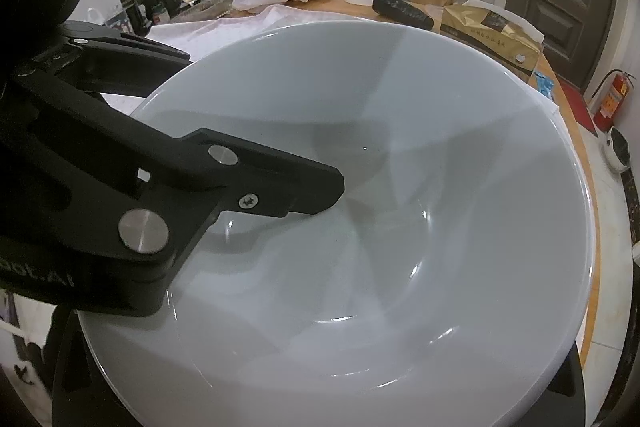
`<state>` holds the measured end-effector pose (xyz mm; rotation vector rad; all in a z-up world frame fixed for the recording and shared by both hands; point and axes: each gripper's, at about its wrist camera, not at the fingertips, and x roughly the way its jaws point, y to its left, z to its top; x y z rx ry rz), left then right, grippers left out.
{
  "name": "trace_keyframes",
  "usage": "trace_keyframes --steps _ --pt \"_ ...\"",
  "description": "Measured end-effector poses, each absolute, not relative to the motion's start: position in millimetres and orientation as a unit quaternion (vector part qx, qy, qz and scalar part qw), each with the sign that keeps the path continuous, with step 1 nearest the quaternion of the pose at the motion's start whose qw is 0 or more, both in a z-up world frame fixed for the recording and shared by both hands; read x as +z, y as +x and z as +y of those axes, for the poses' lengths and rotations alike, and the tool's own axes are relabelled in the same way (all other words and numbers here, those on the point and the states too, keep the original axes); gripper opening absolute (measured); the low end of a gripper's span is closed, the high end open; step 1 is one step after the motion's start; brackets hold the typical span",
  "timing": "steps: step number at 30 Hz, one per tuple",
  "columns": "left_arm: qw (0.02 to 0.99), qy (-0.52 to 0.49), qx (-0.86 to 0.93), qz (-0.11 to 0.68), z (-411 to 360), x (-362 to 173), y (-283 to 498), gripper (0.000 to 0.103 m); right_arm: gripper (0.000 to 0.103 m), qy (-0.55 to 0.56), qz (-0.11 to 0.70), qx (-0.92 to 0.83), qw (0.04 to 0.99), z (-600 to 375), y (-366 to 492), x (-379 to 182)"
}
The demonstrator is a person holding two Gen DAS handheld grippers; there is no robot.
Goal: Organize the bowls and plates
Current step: 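Carry the nested bowls over the purple plate and lower them onto it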
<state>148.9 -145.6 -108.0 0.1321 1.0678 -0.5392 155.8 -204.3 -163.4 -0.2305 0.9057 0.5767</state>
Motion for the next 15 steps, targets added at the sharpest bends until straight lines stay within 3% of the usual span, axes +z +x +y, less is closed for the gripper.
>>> trace_keyframes --steps 15 --pt "0.831 0.056 -0.245 0.496 -141.6 -103.2 148.6 0.041 0.101 -0.117 0.432 0.262 0.855 -205.1 150.4 -159.4"
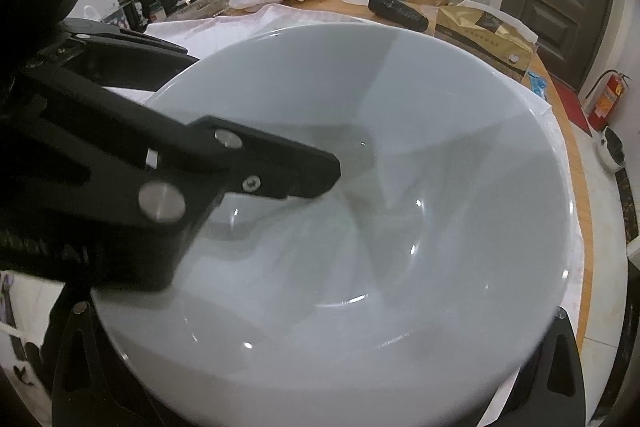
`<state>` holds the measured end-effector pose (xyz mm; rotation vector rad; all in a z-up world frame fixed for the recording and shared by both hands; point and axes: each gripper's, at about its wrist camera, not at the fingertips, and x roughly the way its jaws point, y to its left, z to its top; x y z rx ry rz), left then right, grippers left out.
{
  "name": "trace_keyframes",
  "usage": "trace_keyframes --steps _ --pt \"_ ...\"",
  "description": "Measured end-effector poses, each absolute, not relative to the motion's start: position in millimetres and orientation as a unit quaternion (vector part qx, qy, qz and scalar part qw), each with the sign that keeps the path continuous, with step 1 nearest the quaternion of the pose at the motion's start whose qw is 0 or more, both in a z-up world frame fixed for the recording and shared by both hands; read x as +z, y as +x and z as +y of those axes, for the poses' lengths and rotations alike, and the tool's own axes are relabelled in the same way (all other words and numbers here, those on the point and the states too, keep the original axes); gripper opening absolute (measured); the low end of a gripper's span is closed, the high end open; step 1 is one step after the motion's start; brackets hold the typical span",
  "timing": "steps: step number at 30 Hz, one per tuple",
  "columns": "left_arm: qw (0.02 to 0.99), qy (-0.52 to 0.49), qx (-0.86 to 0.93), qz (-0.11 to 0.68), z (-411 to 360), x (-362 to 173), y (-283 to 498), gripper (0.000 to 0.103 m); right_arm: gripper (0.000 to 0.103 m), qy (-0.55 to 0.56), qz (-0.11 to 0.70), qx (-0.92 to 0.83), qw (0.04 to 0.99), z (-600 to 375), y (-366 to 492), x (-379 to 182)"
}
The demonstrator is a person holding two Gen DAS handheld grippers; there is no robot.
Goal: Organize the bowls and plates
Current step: 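Carry the nested bowls over the purple plate and lower them onto it, then open both tools and pull them back from the bowls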
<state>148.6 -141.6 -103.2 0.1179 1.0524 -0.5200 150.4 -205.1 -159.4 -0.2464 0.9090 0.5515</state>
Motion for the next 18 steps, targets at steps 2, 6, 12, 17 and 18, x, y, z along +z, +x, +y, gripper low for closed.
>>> trace_keyframes --steps 2,6,12,17,18 --pt "0.833 0.055 -0.244 0.494 -140 -100 147 0.041 0.101 -0.116 0.431 0.26 0.856 -206 148 -158" --pt "0.84 0.061 -0.244 0.481 -138 -91 138 0.049 0.101 -0.114 0.426 0.255 0.86 -210 141 -152" --pt "0.853 0.078 -0.243 0.456 -135 -70 120 0.058 0.101 -0.108 0.409 0.252 0.87 -217 126 -135" --pt "0.868 0.081 -0.239 0.428 -127 -50 106 0.075 0.102 -0.103 0.394 0.25 0.878 -223 113 -119" --pt "0.869 0.081 -0.238 0.426 -126 -48 103 0.076 0.102 -0.103 0.391 0.249 0.88 -224 109 -115"
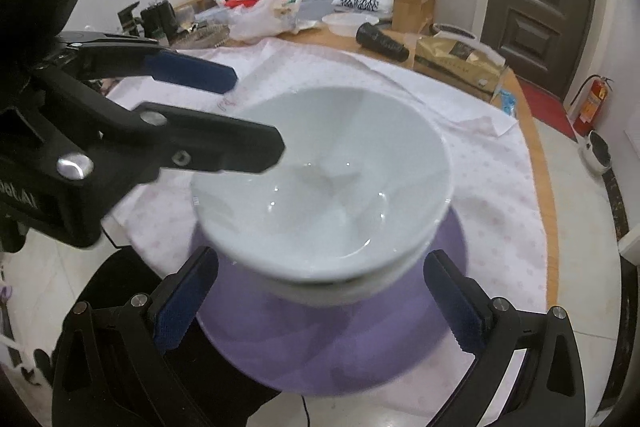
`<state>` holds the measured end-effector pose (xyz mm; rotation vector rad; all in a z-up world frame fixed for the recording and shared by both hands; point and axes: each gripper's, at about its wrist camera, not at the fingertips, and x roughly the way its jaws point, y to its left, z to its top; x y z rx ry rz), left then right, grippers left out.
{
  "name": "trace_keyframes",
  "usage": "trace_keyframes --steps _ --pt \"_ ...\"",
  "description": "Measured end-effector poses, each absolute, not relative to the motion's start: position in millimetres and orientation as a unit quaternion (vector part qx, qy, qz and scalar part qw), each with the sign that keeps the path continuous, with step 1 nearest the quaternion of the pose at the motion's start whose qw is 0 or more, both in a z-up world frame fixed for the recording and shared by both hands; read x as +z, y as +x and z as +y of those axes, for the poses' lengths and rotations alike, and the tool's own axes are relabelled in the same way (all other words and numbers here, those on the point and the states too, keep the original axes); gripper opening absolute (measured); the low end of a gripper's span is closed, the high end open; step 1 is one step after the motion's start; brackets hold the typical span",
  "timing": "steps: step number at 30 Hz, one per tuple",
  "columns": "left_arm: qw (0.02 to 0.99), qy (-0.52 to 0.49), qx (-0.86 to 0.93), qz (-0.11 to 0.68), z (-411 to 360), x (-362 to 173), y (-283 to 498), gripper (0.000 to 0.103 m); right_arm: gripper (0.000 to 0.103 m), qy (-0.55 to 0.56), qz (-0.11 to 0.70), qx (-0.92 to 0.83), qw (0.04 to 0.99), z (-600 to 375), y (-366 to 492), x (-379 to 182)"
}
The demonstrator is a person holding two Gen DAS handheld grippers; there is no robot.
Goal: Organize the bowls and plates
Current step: 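Open both tools and pull them back from the bowls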
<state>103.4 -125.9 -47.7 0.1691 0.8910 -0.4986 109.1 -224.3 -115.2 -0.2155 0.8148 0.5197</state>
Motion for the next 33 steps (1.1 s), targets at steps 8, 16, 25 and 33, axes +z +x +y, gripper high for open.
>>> trace_keyframes --steps 8,16,25,33 --pt "0.893 0.084 -0.219 0.385 -111 -29 83 0.091 0.102 -0.088 0.353 0.241 0.9 -232 91 -89" --pt "0.918 0.083 -0.178 0.344 -94 -19 67 0.103 0.102 -0.063 0.296 0.216 0.928 -238 86 -66" --pt "0.945 0.062 -0.128 0.293 -75 -12 48 0.103 0.102 -0.057 0.225 0.174 0.957 -239 79 -43" --pt "0.97 0.027 -0.058 0.233 -48 -1 29 0.103 0.102 -0.06 0.168 0.175 0.968 -238 64 -29"
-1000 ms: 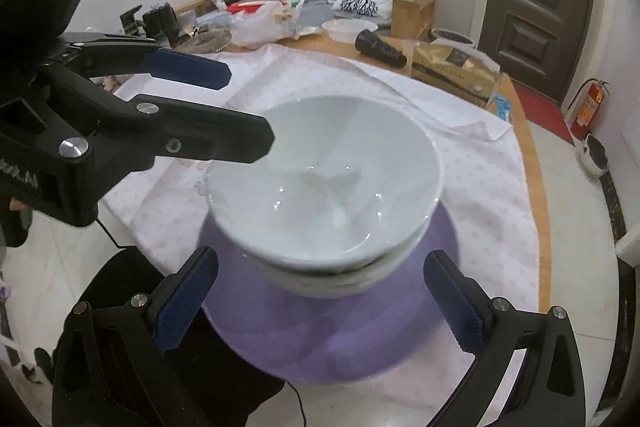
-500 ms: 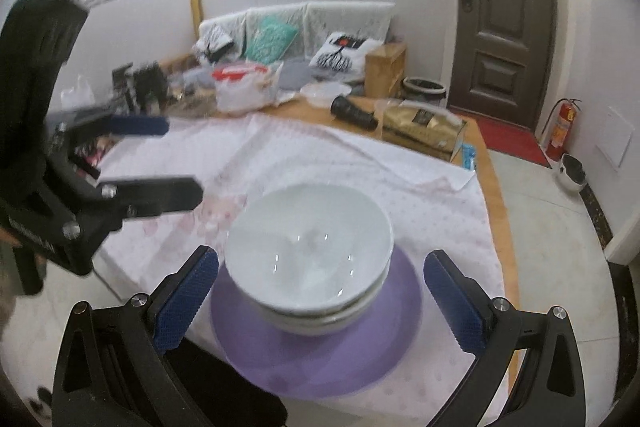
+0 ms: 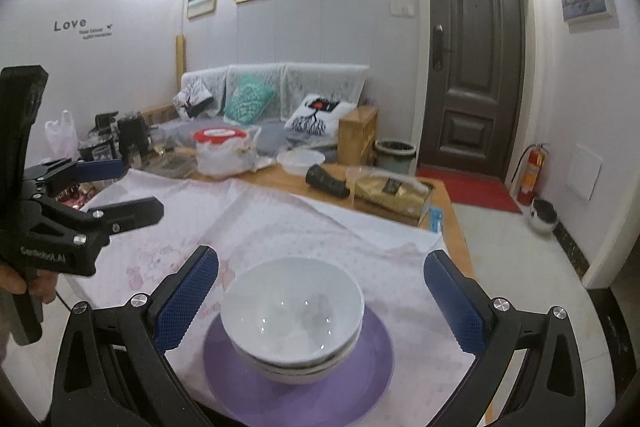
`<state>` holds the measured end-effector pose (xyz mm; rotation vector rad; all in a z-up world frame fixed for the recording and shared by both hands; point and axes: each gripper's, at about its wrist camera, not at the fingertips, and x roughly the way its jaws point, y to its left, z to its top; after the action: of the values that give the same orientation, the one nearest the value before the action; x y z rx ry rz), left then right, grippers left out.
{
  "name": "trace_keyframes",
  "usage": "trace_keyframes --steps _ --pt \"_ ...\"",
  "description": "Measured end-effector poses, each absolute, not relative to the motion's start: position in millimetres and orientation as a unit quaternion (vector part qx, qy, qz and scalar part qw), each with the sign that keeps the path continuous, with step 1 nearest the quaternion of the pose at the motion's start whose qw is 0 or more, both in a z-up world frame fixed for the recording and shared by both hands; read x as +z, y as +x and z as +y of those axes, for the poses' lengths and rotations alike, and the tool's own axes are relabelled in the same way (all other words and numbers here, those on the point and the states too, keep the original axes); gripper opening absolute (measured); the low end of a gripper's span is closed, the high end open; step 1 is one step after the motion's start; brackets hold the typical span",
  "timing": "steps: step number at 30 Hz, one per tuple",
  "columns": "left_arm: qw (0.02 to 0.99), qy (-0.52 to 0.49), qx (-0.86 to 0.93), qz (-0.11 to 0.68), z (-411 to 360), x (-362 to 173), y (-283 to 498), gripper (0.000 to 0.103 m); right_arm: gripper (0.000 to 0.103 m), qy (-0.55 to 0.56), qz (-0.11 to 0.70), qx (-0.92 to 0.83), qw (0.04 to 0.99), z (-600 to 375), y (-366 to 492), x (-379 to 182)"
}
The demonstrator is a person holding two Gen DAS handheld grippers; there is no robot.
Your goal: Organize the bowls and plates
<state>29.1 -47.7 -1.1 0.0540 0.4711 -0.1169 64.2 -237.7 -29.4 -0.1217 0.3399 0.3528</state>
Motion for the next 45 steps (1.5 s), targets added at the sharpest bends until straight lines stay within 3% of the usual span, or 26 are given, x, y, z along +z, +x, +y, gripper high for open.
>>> trace_keyframes --steps 14,45 --pt "0.98 -0.003 0.019 0.196 -8 -3 10 0.103 0.102 -0.075 0.123 0.199 0.969 -216 50 -21" --pt "0.981 0.002 0.022 0.194 -9 -5 11 0.103 0.102 -0.062 0.136 0.199 0.969 -217 57 -26"
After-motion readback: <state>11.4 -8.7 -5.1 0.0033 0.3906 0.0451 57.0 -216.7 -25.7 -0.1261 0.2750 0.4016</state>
